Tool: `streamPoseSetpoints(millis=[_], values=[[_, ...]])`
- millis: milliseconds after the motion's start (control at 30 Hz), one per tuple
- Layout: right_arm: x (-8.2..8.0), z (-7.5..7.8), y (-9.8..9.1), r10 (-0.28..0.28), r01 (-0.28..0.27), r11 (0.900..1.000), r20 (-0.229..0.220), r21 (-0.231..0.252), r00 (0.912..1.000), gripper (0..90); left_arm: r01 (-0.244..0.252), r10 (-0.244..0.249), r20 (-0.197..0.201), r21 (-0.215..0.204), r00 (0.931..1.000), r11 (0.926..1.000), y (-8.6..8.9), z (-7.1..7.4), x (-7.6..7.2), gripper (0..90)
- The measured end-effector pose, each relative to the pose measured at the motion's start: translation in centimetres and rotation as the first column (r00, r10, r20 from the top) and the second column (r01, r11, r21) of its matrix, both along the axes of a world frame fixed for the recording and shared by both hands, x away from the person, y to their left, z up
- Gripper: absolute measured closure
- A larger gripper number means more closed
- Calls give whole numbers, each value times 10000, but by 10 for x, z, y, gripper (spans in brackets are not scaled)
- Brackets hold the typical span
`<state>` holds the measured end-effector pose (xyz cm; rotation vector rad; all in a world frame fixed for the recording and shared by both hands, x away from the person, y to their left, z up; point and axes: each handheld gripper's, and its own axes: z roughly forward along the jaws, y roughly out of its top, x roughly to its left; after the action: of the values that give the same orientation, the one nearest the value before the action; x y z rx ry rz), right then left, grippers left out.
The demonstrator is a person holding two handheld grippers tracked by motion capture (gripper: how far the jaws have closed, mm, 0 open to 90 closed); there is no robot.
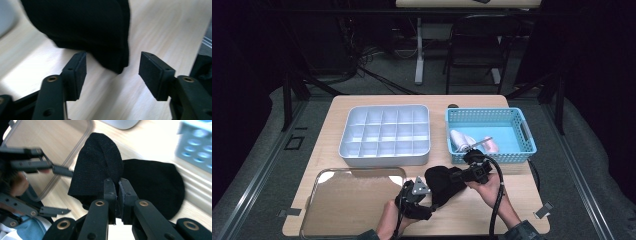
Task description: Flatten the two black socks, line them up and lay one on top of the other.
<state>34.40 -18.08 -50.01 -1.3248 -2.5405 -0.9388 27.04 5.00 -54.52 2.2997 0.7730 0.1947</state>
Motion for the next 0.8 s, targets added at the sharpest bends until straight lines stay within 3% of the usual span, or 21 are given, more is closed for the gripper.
streamPoseSetpoints(millis=[133,167,267,367,467,533,633,700,767,800], values=[[1,-8,13,198,-200,9996,-119,-185,9997,855,-344,339,287,171,9990,9993,8,6,3,351],[1,-11,17,83,-83,10000,-121,-16,9999,854,-411,405,308,206,9987,9989,10,7,6,351],[2,-18,26,299,-298,9990,28,-344,9995,844,-662,650,444,251,9969,9975,15,11,9,352],[3,-26,33,716,-735,9962,-413,-473,9966,768,-728,712,559,258,9959,9970,17,14,12,354],[2,-24,30,740,-745,9971,-307,-162,9968,646,-746,731,587,241,9956,9969,17,14,15,363],[1,-18,23,578,-579,9978,46,335,9983,590,-713,701,497,239,9963,9972,14,13,17,377],[1,-11,12,-4,-9,9992,338,388,9994,528,-530,515,479,295,9975,9982,5,11,21,387],[2,-10,4,-508,528,9981,613,-315,9968,490,-334,312,549,405,9980,9986,-2,11,21,397],[4,-13,-1,-961,1034,9902,792,-934,9922,463,-145,129,445,354,9989,9993,-9,10,22,405],[4,-16,-2,-1258,1322,9871,743,-901,9893,461,-49,31,440,396,9990,9992,-13,10,24,404]])
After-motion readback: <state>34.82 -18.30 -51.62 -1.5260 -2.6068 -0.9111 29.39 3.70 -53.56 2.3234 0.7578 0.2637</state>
